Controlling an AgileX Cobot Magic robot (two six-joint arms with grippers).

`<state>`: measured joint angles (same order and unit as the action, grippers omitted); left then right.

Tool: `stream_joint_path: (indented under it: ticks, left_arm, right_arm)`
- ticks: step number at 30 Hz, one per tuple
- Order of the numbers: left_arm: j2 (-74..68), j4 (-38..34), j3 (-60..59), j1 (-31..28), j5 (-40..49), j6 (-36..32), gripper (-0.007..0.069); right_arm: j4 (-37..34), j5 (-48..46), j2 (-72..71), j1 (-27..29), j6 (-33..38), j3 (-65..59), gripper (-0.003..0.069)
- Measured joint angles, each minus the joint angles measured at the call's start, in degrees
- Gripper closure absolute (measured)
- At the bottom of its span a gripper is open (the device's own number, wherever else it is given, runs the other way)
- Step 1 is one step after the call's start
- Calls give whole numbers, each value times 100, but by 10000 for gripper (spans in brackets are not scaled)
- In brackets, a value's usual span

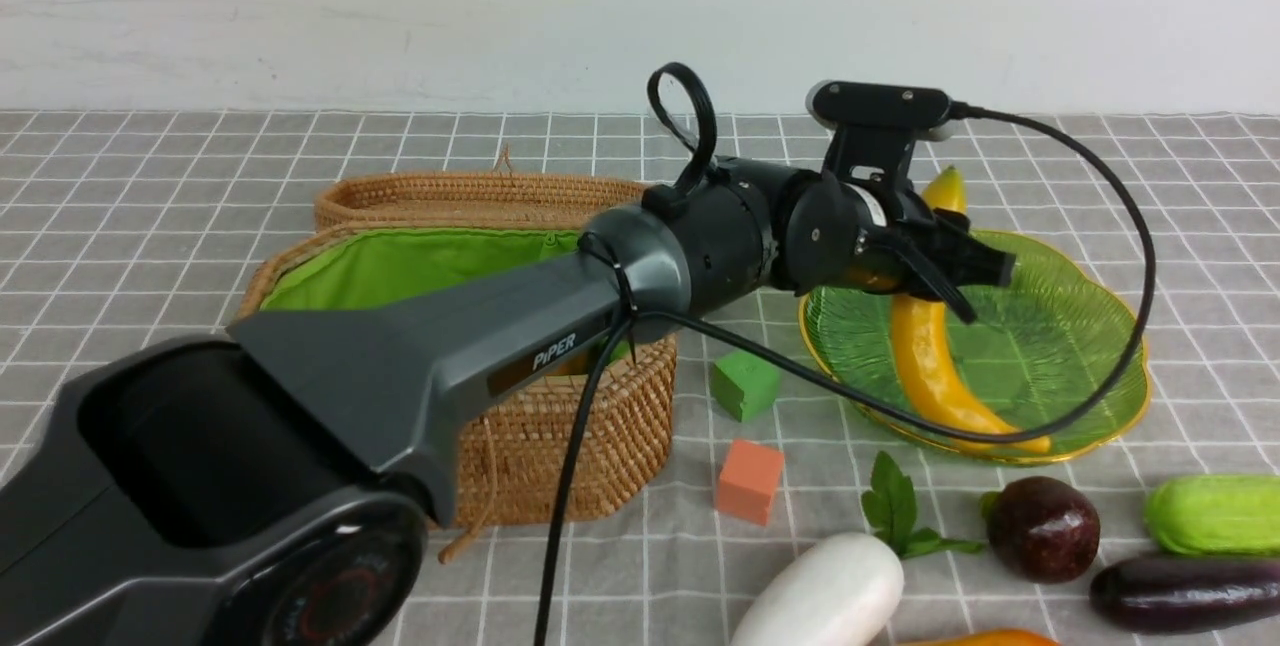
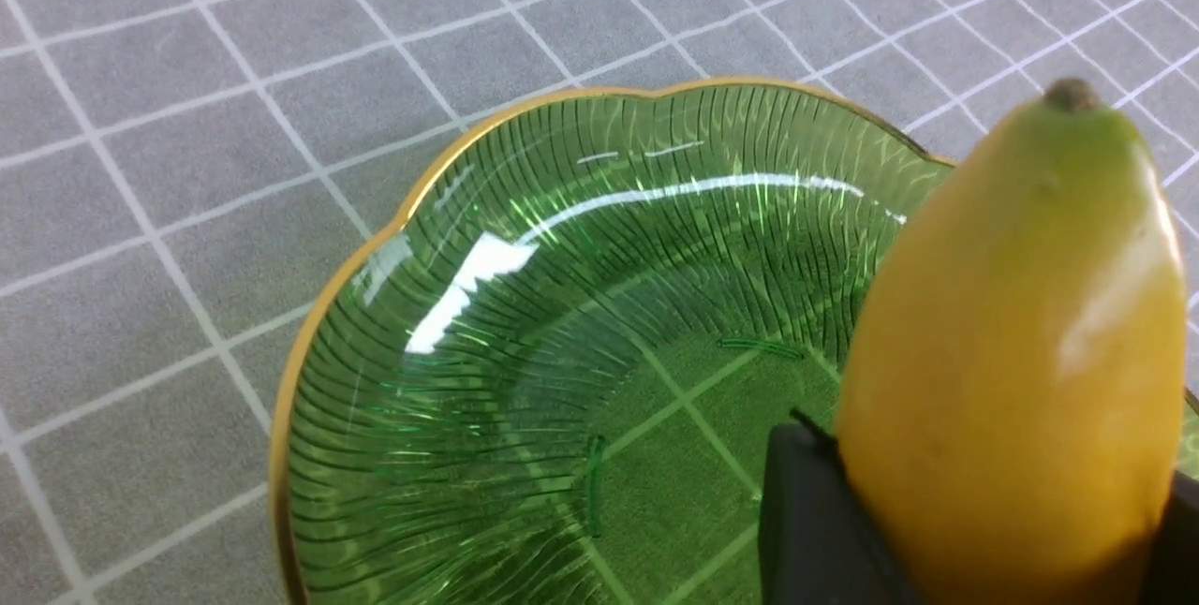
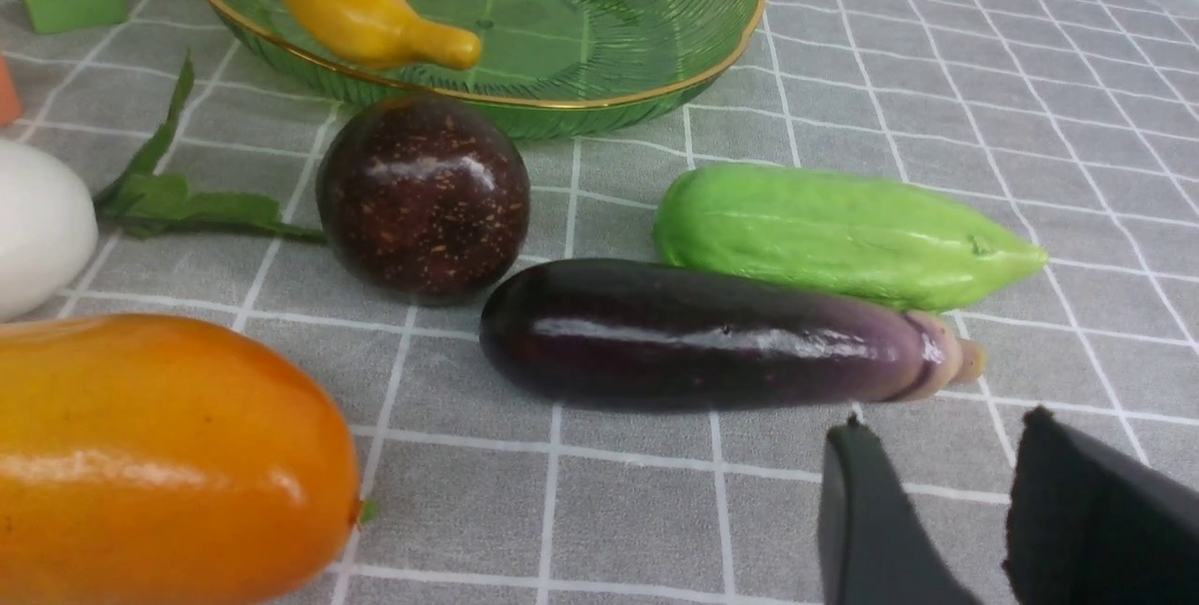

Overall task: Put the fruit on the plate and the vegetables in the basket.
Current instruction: Use the left arm to grab a banana and put it into the right plate

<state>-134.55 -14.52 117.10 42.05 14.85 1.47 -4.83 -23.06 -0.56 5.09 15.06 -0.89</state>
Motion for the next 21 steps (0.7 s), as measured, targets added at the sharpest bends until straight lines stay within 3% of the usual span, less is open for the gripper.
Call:
stream_joint_path:
  ticks: [18,21]
  left_arm:
    - [-138,0,7,0,-77,0,322]
    - [-138,0,7,0,-77,0,295]
  right_arm:
    - [0,0,0,0,-7,0,418]
    - [0,0,0,0,-7,0,418]
